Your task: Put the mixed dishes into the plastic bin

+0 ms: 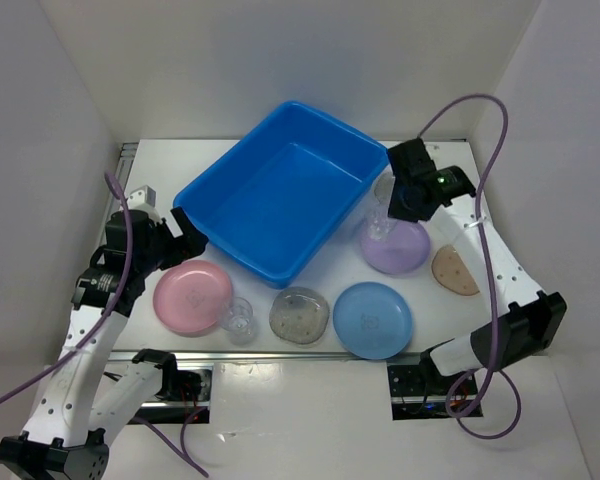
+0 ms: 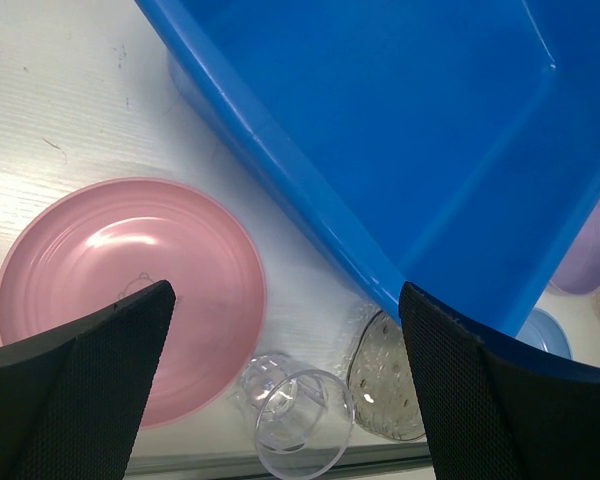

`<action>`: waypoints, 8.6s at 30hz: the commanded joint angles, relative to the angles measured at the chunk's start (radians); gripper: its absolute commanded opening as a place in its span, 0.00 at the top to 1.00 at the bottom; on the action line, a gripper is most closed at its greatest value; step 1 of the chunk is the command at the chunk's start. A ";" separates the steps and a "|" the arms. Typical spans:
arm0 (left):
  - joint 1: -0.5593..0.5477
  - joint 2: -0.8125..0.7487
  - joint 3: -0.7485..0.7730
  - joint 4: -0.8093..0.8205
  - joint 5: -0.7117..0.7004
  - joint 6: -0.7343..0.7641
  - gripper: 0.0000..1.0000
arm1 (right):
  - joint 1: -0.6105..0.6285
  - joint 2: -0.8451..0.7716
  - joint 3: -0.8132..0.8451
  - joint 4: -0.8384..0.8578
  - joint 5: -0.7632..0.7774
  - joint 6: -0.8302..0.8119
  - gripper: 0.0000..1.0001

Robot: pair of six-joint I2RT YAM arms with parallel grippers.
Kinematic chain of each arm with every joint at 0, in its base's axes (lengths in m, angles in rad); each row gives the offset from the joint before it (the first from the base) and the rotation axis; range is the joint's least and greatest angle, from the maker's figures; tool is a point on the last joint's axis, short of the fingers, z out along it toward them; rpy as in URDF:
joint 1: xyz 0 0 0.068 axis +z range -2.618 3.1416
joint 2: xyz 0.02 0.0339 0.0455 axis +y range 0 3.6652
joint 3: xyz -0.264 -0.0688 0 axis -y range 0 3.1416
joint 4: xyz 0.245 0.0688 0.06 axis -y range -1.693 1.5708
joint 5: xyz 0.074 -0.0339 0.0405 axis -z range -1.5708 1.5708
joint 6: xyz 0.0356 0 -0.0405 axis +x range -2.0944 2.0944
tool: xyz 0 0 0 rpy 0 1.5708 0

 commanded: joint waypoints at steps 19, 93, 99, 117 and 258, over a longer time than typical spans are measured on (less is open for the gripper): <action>-0.010 -0.022 -0.029 0.024 0.041 0.012 0.00 | -0.021 0.936 1.160 0.110 -0.120 -0.120 0.99; -0.028 -0.089 0.053 -0.016 -0.101 -0.116 0.03 | 0.841 0.325 -0.166 0.648 -0.275 0.162 0.51; -0.028 -0.098 0.053 -0.025 -0.130 -0.097 0.03 | 0.865 0.361 -0.166 0.691 -0.199 0.204 0.54; -0.028 -0.098 0.035 -0.034 -0.130 -0.070 0.02 | 0.875 0.358 -0.031 0.632 -0.145 0.199 0.57; 0.371 0.498 -0.034 -0.119 -0.279 -0.288 0.41 | -0.075 -0.282 -0.045 0.430 -0.303 -0.124 0.24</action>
